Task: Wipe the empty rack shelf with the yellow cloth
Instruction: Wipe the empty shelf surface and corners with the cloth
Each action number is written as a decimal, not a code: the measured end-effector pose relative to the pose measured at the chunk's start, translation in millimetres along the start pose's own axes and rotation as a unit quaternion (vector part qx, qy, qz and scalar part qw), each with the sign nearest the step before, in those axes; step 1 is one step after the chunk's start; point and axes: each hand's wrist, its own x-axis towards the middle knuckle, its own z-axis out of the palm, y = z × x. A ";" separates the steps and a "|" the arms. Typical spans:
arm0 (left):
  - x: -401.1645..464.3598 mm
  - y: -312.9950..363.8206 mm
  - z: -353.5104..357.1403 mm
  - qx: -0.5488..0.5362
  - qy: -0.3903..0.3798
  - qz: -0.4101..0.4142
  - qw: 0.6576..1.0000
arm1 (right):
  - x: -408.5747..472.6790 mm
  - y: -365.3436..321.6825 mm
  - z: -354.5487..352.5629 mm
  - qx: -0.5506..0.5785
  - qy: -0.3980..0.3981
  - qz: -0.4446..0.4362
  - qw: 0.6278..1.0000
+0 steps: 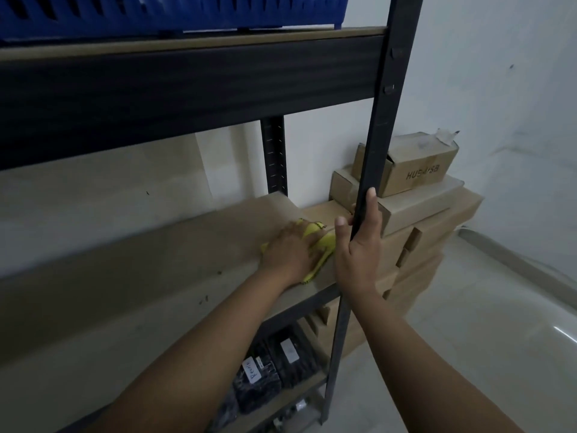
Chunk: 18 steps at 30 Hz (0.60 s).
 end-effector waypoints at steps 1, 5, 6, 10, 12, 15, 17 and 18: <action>14.2 -5.5 3.4 0.006 -0.004 -0.003 1.000 | 0.6 2.8 -0.3 0.004 0.001 -0.010 1.000; 64.1 -31.3 8.3 0.002 -0.002 -0.061 0.998 | 2.7 5.5 -3.1 0.015 -0.016 -0.010 1.000; 72.3 -38.8 7.9 -0.005 0.007 -0.074 0.997 | 3.0 5.5 -4.4 0.019 -0.023 -0.008 1.000; 88.2 -76.3 6.0 0.010 0.042 -0.119 0.992 | 5.6 11.7 -8.0 0.023 -0.057 -0.011 0.998; 86.3 -95.0 1.9 0.007 0.042 -0.162 0.986 | 6.7 10.9 -9.9 0.021 -0.074 -0.006 0.997; 62.7 -111.3 -0.4 0.007 0.037 -0.185 0.982 | 5.7 11.9 -11.0 0.020 -0.078 -0.014 0.997; 38.4 -112.9 -0.3 0.018 0.053 -0.184 0.981 | 4.8 11.9 -8.8 0.021 -0.065 -0.024 0.997; 25.7 -110.1 -0.3 0.020 0.052 -0.195 0.979 | 3.9 11.7 -7.8 0.025 -0.060 -0.026 0.998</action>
